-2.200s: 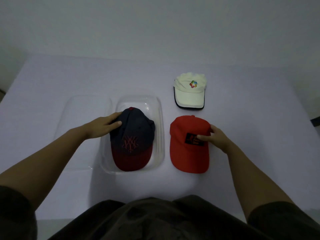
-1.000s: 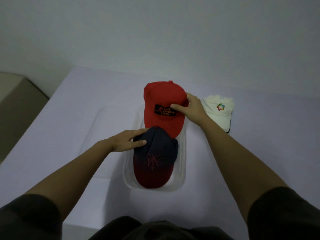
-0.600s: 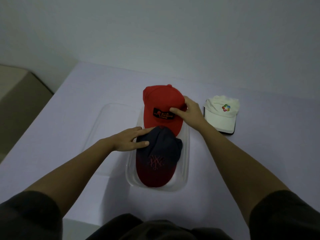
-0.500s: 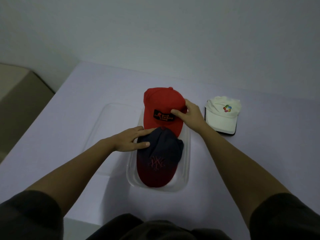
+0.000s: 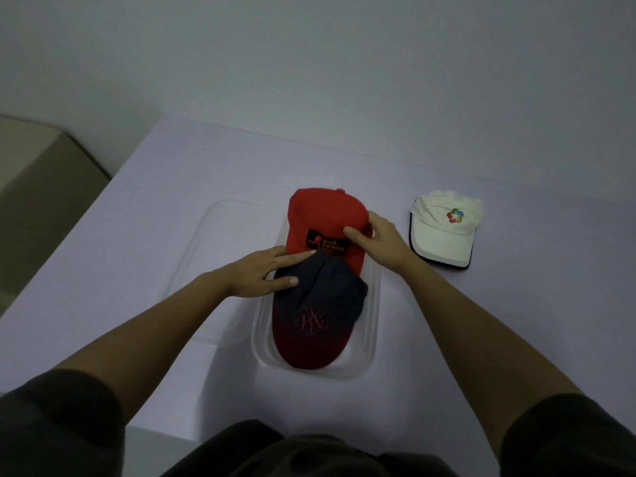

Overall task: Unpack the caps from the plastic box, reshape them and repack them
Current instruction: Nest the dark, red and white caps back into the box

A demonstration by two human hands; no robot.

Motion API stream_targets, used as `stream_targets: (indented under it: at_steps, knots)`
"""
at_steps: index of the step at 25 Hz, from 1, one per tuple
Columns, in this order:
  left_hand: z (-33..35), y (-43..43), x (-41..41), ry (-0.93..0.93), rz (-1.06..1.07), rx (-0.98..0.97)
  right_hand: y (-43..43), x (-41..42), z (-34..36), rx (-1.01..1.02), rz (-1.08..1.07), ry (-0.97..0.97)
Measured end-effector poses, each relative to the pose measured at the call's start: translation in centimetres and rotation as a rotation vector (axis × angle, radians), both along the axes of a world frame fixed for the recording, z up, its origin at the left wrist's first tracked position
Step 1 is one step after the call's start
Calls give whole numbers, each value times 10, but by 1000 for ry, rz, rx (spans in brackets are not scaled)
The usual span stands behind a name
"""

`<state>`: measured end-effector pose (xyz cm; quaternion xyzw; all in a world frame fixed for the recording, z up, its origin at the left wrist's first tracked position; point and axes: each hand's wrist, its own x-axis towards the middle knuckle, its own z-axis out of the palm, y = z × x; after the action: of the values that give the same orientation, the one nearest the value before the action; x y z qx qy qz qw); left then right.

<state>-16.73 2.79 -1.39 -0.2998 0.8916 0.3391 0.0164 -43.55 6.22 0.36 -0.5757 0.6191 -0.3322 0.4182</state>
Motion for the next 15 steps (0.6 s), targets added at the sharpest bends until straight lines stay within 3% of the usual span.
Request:
stream_targets:
  at_steps: [7, 11, 15]
  knots:
    - [-8, -2, -6, -17, 178, 122, 10, -7, -11, 209, 125, 65]
    - [-2, 3, -9, 42, 223, 265, 4, -3, -12, 184, 265, 327]
    - [-1, 8, -13, 3, 250, 234, 1, 2, -14, 211, 98, 271]
